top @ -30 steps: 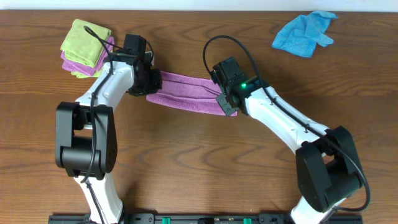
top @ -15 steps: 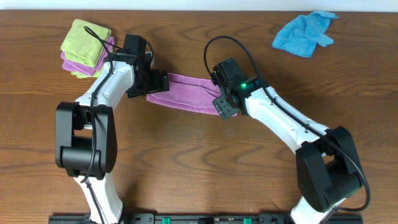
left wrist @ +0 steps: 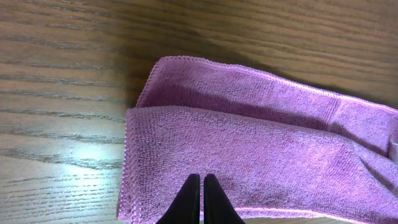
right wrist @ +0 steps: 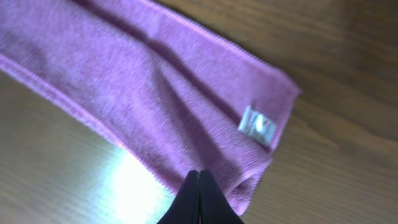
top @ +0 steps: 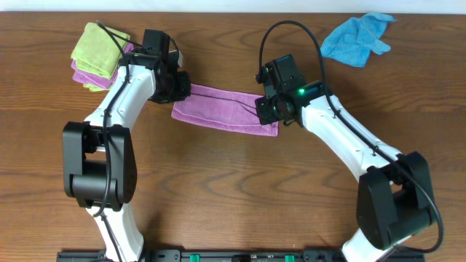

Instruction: Fold the cloth

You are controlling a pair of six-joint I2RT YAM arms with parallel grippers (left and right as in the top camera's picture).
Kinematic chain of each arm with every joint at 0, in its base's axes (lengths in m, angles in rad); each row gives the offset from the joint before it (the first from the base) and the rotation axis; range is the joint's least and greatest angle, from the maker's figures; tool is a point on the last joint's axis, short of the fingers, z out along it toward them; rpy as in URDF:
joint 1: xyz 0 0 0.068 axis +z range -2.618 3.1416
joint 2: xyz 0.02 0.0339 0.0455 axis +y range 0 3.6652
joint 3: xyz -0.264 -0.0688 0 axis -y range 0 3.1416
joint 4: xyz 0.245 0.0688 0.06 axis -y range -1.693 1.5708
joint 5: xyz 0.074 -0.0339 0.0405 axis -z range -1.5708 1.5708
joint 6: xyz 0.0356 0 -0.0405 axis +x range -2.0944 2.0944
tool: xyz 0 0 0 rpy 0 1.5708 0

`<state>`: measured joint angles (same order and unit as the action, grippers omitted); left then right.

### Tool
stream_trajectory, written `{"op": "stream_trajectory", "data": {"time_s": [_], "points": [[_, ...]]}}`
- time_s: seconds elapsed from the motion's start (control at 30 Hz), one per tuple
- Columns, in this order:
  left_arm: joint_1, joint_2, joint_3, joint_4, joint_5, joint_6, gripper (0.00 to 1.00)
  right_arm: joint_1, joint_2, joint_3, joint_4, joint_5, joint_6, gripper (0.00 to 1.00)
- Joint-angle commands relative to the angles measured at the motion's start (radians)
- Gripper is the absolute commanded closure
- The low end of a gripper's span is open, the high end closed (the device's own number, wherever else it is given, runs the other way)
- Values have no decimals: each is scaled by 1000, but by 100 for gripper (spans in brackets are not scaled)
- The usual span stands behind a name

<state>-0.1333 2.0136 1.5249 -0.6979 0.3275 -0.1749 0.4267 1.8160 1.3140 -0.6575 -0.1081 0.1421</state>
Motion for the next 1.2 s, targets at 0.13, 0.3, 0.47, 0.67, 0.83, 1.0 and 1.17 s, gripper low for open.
{"op": "stream_trajectory", "data": {"time_s": [0.13, 0.3, 0.47, 0.67, 0.83, 1.0, 1.17], "points": [[-50, -27, 15, 56, 4, 72, 94, -29, 43, 11, 17, -135, 22, 99], [-76, -15, 15, 127, -54, 72, 94, -42, 72, 10, -2, -143, 22, 98], [-77, 43, 15, 126, -57, 71, 94, -42, 123, 10, 0, -146, 22, 99], [-78, 134, 15, 114, -37, 63, 94, -42, 203, 10, 15, -136, 22, 98], [-83, 187, 15, 55, -39, 63, 94, -43, 224, 10, 43, -32, 29, 98], [-84, 190, 15, -29, -38, 47, 94, -51, 225, 10, 81, 11, 30, 99], [-87, 190, 15, -134, -39, 29, 94, -68, 225, 10, 131, 14, 30, 98]]}}
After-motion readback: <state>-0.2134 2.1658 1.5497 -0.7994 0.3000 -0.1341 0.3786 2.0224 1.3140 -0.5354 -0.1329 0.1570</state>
